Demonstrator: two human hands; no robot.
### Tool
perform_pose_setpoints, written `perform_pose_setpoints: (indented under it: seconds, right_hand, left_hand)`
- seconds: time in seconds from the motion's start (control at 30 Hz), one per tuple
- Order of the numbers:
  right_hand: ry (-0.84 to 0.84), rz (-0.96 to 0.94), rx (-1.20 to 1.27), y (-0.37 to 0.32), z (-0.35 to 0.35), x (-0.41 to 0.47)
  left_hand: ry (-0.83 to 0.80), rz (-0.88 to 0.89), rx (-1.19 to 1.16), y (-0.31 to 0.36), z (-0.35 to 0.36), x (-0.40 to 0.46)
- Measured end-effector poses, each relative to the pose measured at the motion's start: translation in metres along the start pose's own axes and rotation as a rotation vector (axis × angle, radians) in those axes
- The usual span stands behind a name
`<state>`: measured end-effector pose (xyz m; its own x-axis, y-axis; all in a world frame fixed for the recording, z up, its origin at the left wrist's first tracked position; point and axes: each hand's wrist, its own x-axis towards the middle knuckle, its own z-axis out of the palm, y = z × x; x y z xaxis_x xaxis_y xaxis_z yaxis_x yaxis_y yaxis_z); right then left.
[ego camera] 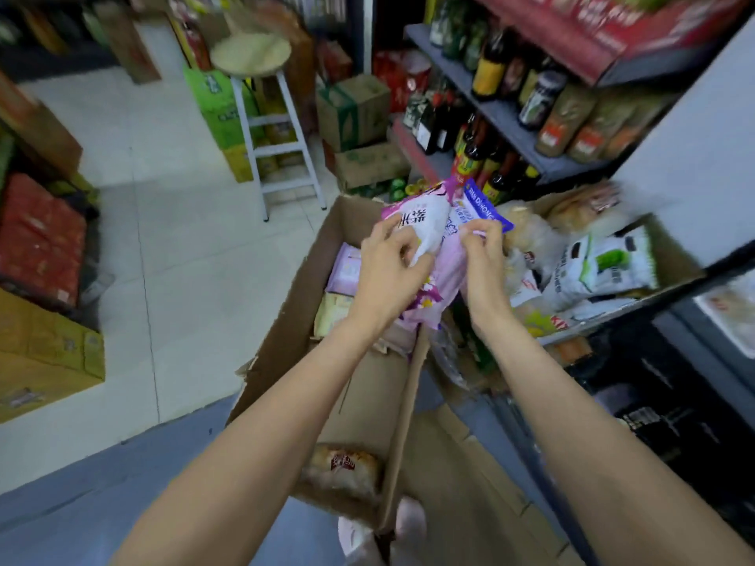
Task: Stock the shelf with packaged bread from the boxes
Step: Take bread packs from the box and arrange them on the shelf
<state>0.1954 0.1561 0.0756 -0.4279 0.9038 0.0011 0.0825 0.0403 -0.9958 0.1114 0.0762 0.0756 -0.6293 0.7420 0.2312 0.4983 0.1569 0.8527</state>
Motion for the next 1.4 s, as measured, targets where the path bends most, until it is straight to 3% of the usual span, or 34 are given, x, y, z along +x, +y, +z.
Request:
perform_pose_setpoints:
  seconds: [0.1, 0.27, 0.43, 0.57, 0.8, 0.93, 1.07, 1.2, 1.4]
  right_hand:
    - [0.105, -0.068, -0.021, -0.028, -0.036, -0.003]
    - [0.247, -0.18, -0.083, -0.078, -0.114, -0.005]
    - [0.364, -0.299, -0.06, -0.132, -0.201, -0.018]
    - [0.446, -0.377, -0.097, -0.164, -0.287, -0.035]
    - [0.549, -0.554, -0.175, -0.219, -0.442, -0.052]
    - [0.704, -0.472, -0.214, -0.241, -0.51, -0.035]
    - [0.832, -0.221, -0.353, -0.254, -0.551, -0.001]
    - [0.806, -0.182, -0.524, -0.261, -0.564, 0.045]
    - [0.768, -0.092, -0.582, -0.238, -0.57, 0.097]
  left_hand:
    - [-0.053, 0.096, -0.03, 0.046, 0.012, 0.015]
    - [-0.156, 0.076, -0.256, 0.125, 0.036, 0.024]
    - [-0.31, 0.097, -0.191, 0.212, 0.08, 0.025]
    - [-0.41, 0.191, -0.33, 0.279, 0.129, 0.016]
    - [-0.297, 0.32, -0.429, 0.406, 0.213, -0.007]
    - [-0.285, 0.28, -0.321, 0.443, 0.26, -0.005]
    - [-0.267, 0.297, -0.171, 0.462, 0.289, 0.008]
    - [-0.226, 0.339, -0.091, 0.471, 0.308, 0.03]
    - [-0.228, 0.304, -0.111, 0.455, 0.344, 0.077]
